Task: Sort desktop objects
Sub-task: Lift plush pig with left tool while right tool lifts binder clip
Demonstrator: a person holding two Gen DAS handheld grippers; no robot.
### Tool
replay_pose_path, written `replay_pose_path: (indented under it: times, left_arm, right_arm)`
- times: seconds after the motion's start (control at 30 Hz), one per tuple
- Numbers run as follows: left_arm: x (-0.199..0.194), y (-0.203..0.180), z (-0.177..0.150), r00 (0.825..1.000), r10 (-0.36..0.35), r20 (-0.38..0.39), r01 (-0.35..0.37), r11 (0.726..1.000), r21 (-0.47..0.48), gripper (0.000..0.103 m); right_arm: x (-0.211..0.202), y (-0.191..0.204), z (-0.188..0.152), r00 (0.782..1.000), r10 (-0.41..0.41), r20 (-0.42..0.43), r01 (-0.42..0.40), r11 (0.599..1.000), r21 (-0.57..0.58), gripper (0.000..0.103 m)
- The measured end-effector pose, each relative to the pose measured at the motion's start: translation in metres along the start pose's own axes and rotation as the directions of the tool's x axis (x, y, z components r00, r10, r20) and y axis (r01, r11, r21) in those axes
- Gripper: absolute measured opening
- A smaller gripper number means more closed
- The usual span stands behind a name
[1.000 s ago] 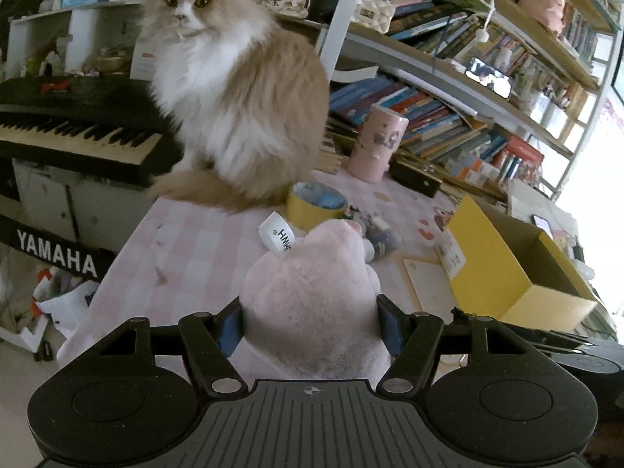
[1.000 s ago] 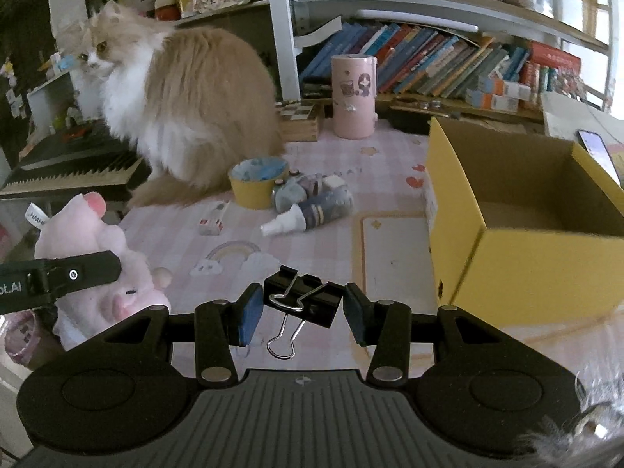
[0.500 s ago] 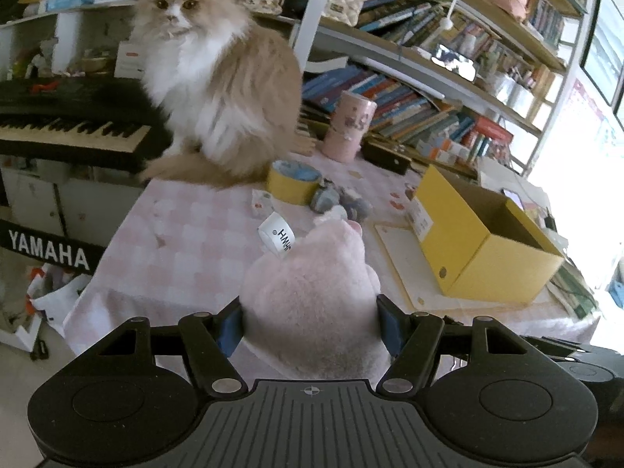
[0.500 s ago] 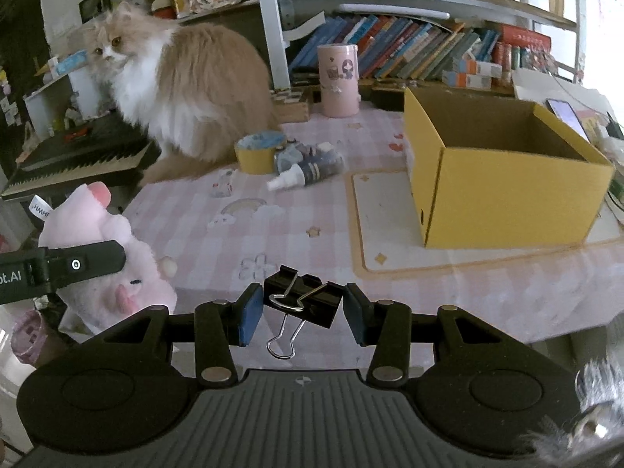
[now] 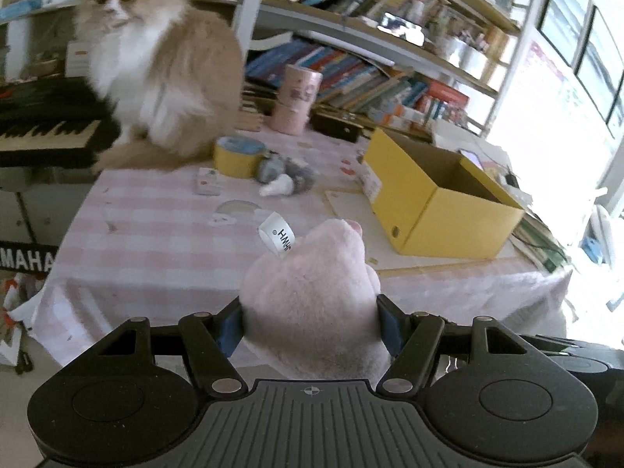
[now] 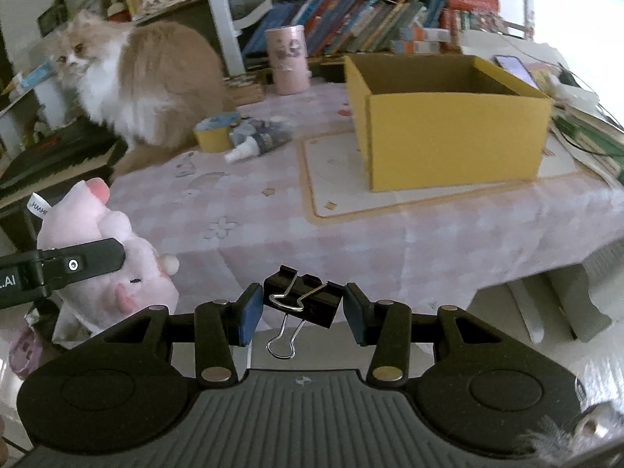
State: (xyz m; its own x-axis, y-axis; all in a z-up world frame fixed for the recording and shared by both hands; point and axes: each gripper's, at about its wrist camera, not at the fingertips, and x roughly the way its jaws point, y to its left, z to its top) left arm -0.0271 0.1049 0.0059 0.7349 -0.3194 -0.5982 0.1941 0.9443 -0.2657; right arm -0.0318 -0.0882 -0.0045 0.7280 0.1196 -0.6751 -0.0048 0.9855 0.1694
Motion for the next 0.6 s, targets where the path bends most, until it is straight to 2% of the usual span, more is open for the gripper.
replay_pose_path:
  times: [0.6]
  left_arm:
    - [0.014, -0.032, 0.000, 0.995, -0.099, -0.031, 0.101, 0.992, 0.075, 0.068]
  right_arm:
    - [-0.021, -0.030, -0.008, 0.996, -0.090, 0.017, 0.089, 0.994, 0.070, 0.042]
